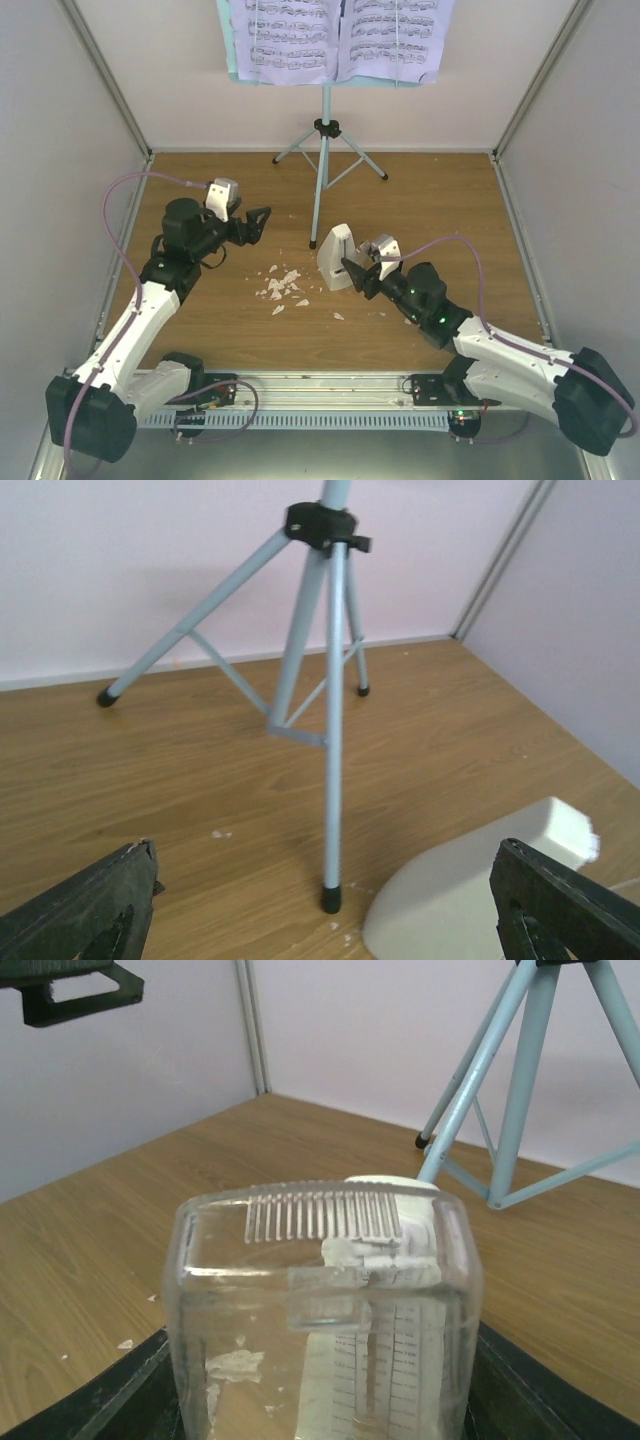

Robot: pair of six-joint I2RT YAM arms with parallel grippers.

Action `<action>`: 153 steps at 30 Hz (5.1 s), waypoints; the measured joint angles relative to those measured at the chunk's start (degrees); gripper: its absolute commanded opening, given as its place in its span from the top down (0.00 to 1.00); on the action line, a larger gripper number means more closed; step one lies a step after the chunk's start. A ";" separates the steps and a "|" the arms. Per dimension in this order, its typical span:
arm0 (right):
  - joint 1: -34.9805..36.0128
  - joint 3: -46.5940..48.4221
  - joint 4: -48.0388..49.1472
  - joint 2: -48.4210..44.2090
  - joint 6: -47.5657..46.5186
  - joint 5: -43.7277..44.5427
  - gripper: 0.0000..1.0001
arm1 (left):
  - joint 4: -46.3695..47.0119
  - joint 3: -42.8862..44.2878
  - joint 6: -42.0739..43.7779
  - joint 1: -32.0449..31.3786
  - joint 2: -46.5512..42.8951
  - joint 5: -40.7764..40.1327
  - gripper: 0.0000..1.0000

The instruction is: Pack up the instrument practice props

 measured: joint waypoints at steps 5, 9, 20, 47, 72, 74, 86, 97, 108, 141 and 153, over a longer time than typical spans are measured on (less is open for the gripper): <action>0.00 -1.68 4.37 2.49 -1.07 1.22 0.46 | -1.46 -0.04 0.85 5.22 0.02 2.80 0.08; 0.00 -1.70 7.96 6.16 -1.70 2.05 0.46 | -1.53 -0.15 0.83 8.24 0.04 5.03 0.08; 0.00 -1.79 15.12 13.42 -1.60 3.32 0.46 | -2.12 -0.15 1.66 11.28 0.68 7.17 0.06; 0.02 -2.03 22.27 21.16 -0.55 4.81 0.48 | -2.19 -0.15 1.97 13.62 1.77 9.14 0.04; 0.07 -5.46 34.99 26.21 -1.53 6.60 0.49 | -2.16 -0.15 2.58 13.64 1.81 10.03 0.04; 0.04 -5.46 35.65 26.67 -1.84 6.78 0.49 | -2.16 -0.15 2.60 13.62 1.92 10.08 0.04; 0.04 -5.46 37.16 27.15 -4.22 6.97 0.49 | -2.19 -0.15 2.80 13.64 2.05 10.21 0.04; -0.42 -5.46 38.91 29.18 -5.01 6.64 0.49 | -2.19 -0.15 2.80 13.64 2.51 10.62 0.04; -0.94 -6.03 41.77 30.56 -3.37 6.36 0.48 | -2.19 -0.15 2.80 13.64 2.51 11.06 0.04; -1.20 -0.68 33.99 33.62 -5.66 6.78 0.27 | -2.16 -0.15 2.78 13.64 2.51 12.31 0.04; -1.36 1.11 25.35 32.89 -6.23 6.93 0.00 | -2.16 -0.15 2.78 13.66 2.51 12.61 0.04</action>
